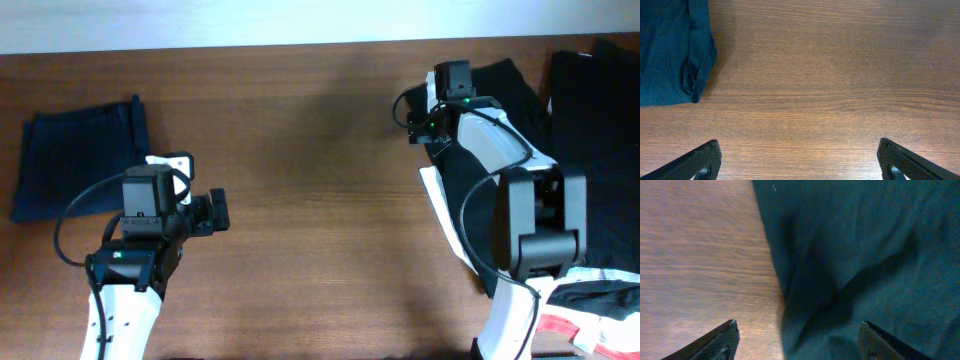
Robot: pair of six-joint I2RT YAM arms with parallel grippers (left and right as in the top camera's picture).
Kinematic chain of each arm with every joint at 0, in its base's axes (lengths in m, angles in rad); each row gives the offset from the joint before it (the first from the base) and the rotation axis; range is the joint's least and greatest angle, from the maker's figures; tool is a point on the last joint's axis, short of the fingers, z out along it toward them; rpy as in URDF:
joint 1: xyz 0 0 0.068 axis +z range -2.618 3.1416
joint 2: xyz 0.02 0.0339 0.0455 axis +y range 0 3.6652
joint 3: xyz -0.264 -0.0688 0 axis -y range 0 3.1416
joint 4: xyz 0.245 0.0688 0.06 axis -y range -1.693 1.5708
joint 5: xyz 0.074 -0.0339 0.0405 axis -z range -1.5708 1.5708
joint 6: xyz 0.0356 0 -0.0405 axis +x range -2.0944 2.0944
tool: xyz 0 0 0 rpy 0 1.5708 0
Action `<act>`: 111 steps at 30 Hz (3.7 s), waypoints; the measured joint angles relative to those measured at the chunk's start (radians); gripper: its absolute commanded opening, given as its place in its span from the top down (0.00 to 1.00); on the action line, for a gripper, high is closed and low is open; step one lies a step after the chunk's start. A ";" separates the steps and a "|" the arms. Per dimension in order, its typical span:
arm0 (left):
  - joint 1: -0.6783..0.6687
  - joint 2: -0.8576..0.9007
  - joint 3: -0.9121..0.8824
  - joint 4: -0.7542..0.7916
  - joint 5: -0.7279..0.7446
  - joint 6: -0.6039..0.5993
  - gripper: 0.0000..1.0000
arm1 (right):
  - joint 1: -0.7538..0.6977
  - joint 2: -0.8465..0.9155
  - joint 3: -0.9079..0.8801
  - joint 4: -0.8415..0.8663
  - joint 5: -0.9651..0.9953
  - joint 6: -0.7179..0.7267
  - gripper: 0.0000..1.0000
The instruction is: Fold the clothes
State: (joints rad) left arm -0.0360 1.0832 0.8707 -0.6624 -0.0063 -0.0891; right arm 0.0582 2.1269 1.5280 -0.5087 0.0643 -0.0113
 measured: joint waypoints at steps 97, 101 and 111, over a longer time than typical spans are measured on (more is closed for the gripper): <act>0.148 0.399 0.207 -0.235 0.248 -0.333 0.22 | -0.106 -0.112 -0.232 -0.485 -0.450 -0.049 0.96; 0.019 0.399 0.207 -0.236 0.207 -0.333 0.22 | -0.114 -0.125 -0.274 -0.447 -0.407 -0.004 0.92; -0.027 0.399 0.207 -0.272 0.189 -0.333 0.22 | -0.549 -0.142 -0.319 -0.670 0.210 0.553 0.96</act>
State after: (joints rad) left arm -0.0635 1.4826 1.0775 -0.9340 0.1825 -0.4217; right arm -0.4911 1.9854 1.2091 -1.1790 0.2745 0.5419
